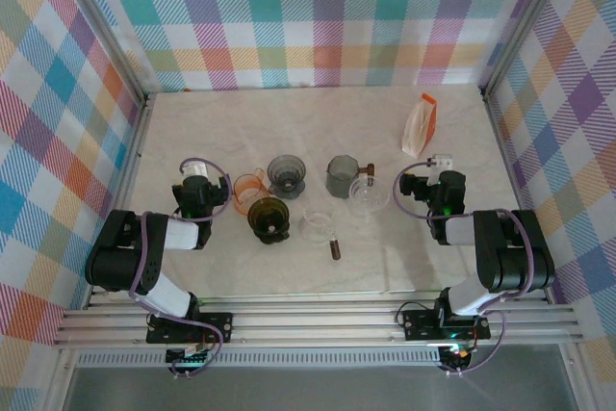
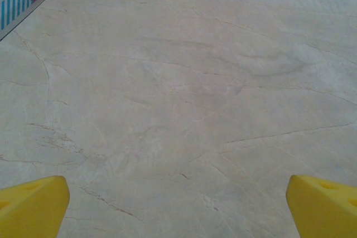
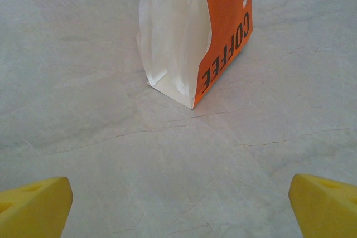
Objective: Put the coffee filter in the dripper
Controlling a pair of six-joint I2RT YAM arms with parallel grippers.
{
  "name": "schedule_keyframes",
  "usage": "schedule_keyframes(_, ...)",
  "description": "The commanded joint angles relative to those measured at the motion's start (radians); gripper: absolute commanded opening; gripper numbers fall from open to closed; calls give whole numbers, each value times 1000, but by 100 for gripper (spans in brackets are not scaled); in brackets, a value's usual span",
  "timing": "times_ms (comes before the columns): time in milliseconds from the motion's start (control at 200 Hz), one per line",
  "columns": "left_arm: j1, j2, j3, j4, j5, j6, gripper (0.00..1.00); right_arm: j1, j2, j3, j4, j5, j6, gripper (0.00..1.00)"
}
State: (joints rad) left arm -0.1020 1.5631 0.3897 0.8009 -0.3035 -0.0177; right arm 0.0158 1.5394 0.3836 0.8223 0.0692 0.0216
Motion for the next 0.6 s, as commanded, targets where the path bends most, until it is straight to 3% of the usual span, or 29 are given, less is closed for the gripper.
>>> schedule_keyframes(0, 5, -5, 11, 34, 10, -2, 100, 3, -5, 19, 23, -14, -1, 99)
schedule_keyframes(595, 5, -5, 11, 32, 9, -3, 100, -9, -4, 21, 18, -41, 8, 99)
